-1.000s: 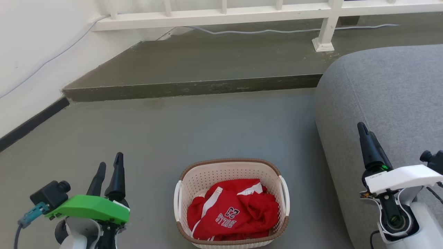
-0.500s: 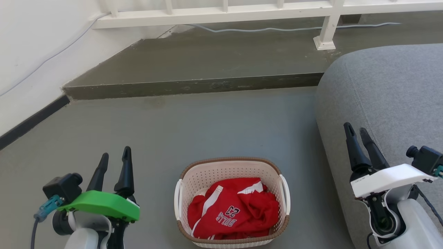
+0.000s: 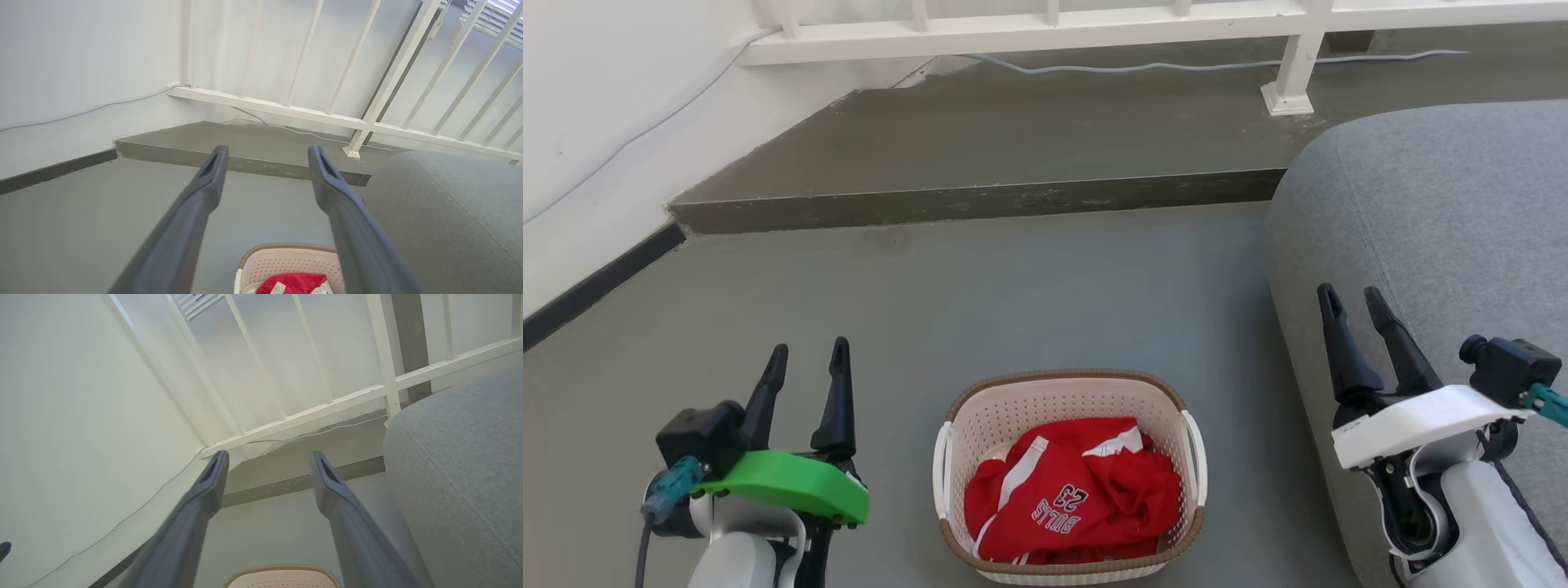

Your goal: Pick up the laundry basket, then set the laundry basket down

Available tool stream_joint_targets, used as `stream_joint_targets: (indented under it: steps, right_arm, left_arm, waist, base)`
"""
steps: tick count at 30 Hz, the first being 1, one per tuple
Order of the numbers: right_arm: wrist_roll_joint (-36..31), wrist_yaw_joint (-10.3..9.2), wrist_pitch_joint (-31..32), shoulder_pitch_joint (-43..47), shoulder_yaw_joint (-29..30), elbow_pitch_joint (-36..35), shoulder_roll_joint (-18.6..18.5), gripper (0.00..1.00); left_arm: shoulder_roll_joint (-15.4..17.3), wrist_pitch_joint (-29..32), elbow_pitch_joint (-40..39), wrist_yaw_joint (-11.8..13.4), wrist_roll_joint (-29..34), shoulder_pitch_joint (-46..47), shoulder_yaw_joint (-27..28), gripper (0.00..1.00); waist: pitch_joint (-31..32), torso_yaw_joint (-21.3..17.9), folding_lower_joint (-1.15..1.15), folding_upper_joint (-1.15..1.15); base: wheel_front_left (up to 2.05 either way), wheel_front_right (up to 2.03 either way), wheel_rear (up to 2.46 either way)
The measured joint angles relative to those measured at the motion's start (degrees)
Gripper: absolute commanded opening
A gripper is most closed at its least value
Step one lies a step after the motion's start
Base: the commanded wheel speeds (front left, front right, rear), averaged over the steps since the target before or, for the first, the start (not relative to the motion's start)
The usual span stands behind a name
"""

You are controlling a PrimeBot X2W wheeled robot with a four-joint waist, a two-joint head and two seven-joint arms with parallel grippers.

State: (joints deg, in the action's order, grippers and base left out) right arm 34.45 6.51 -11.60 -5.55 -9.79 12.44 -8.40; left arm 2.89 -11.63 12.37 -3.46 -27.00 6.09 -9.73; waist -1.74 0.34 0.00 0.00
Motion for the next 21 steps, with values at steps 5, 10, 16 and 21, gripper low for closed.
stream_joint_targets:
  steps: [5, 10, 16, 21]
  right_arm:
    - [-3.9, 0.0, -1.0, 0.0, -0.4, 0.7, 0.2, 1.0]
    - [-7.7, 0.01, -1.8, -0.3, -0.8, 1.0, 0.4, 1.0]
    - [-10.8, 0.01, -2.7, -1.2, -1.3, 1.2, 0.9, 1.0]
    - [-10.8, 0.02, -2.7, -1.2, -0.9, 1.8, 1.1, 1.0]
  left_arm:
    - [0.0, -1.1, -0.2, 0.0, 3.8, 0.5, -0.7, 1.0]
    - [-0.1, -2.1, -0.2, 0.0, 7.5, 1.1, -1.3, 1.0]
    - [-0.1, -2.6, -0.2, 0.0, 10.6, 1.3, -1.5, 1.0]
    - [-0.1, -2.6, -0.2, 0.0, 10.6, 1.3, -1.4, 1.0]
  waist:
    - [-0.2, 0.0, 0.0, 0.0]
    - [-0.3, 0.1, 0.0, 0.0]
    - [-0.3, 0.2, 0.0, 0.0]
    - [-0.3, 0.3, 0.0, 0.0]
  base:
    - [0.0, 0.0, 0.0]
    - [0.0, 0.0, 0.0]
    - [0.0, 0.0, 0.0]
    - [0.0, 0.0, 0.0]
